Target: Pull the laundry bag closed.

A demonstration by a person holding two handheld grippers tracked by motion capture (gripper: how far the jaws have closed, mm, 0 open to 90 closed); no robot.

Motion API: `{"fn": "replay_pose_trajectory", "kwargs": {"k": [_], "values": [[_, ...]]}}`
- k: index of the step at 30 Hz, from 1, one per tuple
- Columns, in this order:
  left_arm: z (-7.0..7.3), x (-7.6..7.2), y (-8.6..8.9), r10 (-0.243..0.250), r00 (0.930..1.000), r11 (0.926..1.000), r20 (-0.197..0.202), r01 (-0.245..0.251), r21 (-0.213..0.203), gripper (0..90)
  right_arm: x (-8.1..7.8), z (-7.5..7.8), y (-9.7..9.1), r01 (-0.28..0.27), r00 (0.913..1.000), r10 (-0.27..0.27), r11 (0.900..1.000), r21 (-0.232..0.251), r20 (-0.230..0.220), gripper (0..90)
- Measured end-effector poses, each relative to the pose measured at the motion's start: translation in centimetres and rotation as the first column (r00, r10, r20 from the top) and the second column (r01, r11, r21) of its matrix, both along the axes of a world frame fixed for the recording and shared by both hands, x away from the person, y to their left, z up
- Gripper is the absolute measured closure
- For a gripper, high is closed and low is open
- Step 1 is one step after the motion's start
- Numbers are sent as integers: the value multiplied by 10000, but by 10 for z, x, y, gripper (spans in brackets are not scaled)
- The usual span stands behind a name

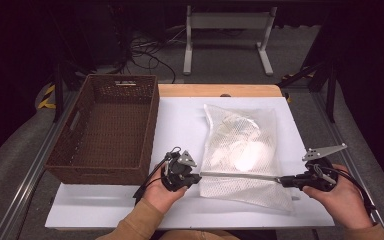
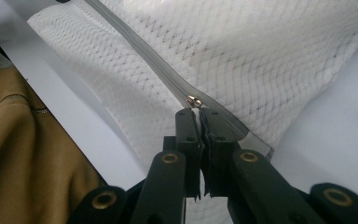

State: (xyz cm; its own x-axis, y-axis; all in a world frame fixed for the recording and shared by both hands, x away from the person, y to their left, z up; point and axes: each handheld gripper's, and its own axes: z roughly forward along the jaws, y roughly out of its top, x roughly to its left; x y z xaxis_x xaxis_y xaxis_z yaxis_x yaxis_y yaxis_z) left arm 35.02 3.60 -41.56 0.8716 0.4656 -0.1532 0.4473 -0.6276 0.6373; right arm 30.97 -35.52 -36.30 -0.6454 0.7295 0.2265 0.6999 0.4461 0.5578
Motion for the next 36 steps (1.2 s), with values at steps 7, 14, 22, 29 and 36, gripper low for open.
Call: {"fn": "replay_pose_trajectory", "kwargs": {"k": [7, 14, 22, 29, 36], "values": [[-1, 1, 1, 45, 10000, 10000, -30, -45, 21, 893, -1, -5, -9, 257, 9995, -257, 9997, -13, -175, 868], [-1, 1, 1, 16, 10000, 10000, -43, -16, 27, 893, -2, -10, -17, 429, 9985, -428, 9991, 21, -329, 868], [-3, 1, 2, 82, 9999, 9999, -63, -81, 83, 893, -2, -16, -25, 648, 9967, -646, 9979, 43, -487, 868], [-5, 1, 3, 120, 9998, 9999, -171, -119, 64, 893, 1, -25, -33, 897, 9929, -883, 9959, 148, -795, 868], [-6, 2, 2, 99, 9996, 9999, -263, -96, 96, 889, 3, -30, -34, 869, 9927, -859, 9962, 78, -841, 861]]}}
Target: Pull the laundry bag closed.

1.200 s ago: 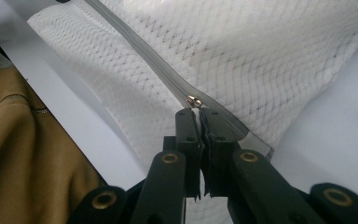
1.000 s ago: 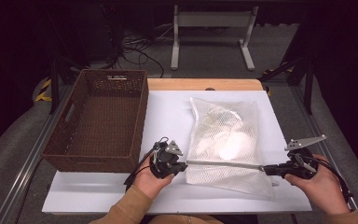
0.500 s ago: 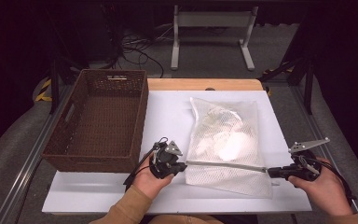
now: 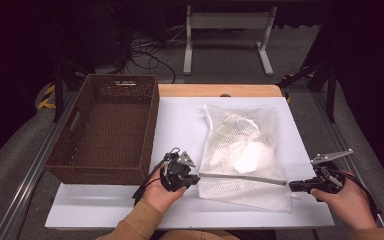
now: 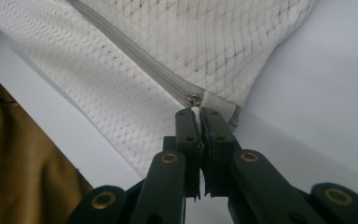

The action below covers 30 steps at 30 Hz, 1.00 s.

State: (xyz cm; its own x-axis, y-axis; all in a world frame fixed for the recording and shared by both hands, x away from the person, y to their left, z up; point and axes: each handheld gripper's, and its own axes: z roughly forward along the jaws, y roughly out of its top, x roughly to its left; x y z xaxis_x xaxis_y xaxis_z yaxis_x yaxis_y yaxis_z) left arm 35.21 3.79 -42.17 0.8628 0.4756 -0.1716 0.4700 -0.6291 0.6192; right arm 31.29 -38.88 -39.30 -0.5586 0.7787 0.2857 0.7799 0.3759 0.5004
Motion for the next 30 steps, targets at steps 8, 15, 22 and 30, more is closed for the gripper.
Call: {"fn": "replay_pose_trajectory", "kwargs": {"k": [8, 15, 22, 30], "values": [[2, 0, 3, 77, 10000, 9997, 34, -76, -222, 730, 0, 4, -3, 123, 9940, -55, 9980, -619, 1096, 660], [6, -2, 7, 222, 9997, 9990, 85, -218, -402, 673, -1, 8, -2, -10, 9806, 98, 9990, -453, 1955, 598], [12, -6, 17, 391, 9978, 9979, 536, -362, -535, 624, 1, 12, -1, -65, 9703, 121, 9997, -241, 2415, 561], [16, -8, 30, 604, 9936, 9947, 953, -520, -885, 578, -1, 12, -2, -483, 9457, 481, 9988, -74, 3214, 474]]}}
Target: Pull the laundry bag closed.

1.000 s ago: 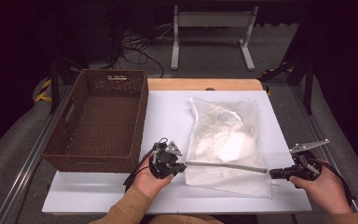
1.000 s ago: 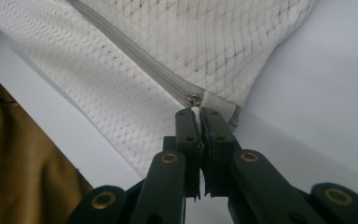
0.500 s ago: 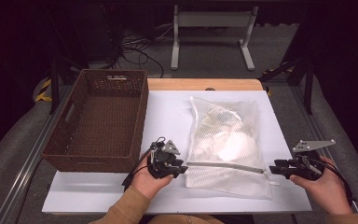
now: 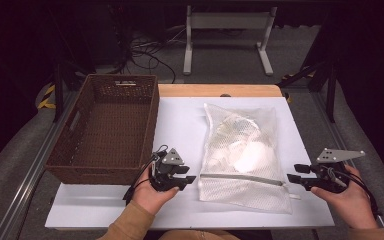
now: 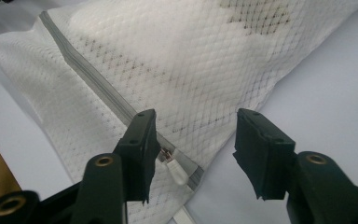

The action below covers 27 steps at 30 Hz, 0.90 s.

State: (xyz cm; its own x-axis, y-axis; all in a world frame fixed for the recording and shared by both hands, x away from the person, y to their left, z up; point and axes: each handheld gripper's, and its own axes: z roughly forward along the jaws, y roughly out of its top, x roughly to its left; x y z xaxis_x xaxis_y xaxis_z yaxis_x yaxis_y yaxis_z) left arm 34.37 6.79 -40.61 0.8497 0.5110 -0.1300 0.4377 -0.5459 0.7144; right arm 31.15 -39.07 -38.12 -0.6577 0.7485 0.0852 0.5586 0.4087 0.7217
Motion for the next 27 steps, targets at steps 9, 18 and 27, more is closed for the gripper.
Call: {"fn": "replay_pose_trajectory", "kwargs": {"k": [9, 18, 27], "values": [[-4, -5, 10, -32, 9991, 10000, 420, 34, -45, 493, -4, -4, -5, -246, 9950, 227, 9995, 179, 976, 379], [-10, -12, 23, 228, 9984, 9981, 519, -198, -581, 450, -8, -16, -11, -340, 9857, 250, 9981, 512, 1669, 349], [-22, -19, 28, 378, 9977, 9960, 561, -331, -829, 400, -10, -26, -8, -408, 9768, 273, 9974, 595, 2126, 338]]}}
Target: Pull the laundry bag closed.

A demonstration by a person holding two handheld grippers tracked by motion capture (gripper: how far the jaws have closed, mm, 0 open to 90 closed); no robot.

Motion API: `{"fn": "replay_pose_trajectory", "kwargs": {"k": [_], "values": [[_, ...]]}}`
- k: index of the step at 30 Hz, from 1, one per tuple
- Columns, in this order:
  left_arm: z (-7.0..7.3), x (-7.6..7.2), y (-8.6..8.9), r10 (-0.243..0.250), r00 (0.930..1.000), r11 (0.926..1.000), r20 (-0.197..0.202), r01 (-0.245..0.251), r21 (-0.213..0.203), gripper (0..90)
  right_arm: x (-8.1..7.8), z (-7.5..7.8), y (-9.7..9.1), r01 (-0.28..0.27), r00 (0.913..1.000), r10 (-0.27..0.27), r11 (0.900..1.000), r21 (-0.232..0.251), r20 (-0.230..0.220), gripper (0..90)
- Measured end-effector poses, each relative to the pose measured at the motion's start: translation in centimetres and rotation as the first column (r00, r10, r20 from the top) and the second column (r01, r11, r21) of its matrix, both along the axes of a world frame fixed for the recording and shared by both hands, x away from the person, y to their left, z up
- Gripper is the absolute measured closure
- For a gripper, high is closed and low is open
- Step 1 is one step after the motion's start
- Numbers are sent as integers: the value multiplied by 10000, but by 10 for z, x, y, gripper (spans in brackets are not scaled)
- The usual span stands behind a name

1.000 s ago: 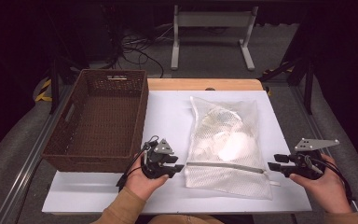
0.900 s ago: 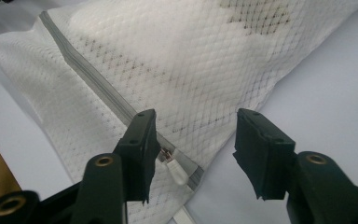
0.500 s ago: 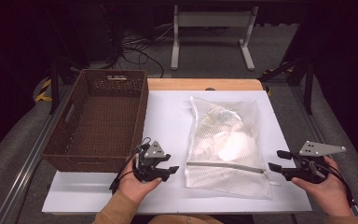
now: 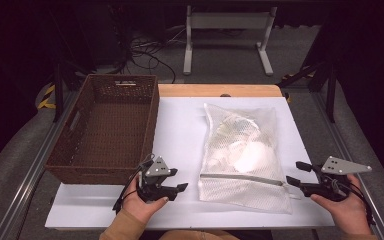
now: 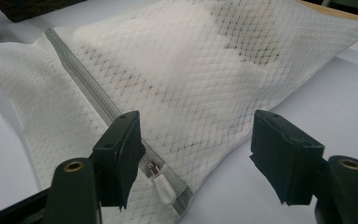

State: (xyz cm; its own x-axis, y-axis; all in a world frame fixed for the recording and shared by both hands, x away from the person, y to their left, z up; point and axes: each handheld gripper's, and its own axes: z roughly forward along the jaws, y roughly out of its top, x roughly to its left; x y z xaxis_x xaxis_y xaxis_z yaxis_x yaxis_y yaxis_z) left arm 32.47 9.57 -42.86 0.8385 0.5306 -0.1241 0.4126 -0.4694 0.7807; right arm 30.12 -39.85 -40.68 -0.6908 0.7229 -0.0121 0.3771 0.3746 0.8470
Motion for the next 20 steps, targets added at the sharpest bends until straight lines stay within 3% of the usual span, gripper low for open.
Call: {"fn": "replay_pose_trajectory", "kwargs": {"k": [5, 9, 20], "values": [[-7, -3, 0, -10, 10000, 9999, 34, 11, -109, 401, 0, -7, 0, 20, 9999, -22, 9999, 139, 143, 336], [-12, -1, -2, -19, 10000, 10000, -41, 19, 74, 401, 0, -10, -1, 104, 9997, -109, 9996, 244, 200, 336], [-12, -1, 0, 50, 10000, 10000, -29, -49, 53, 400, 0, -11, -3, 169, 9993, -181, 9992, 358, 330, 332]]}}
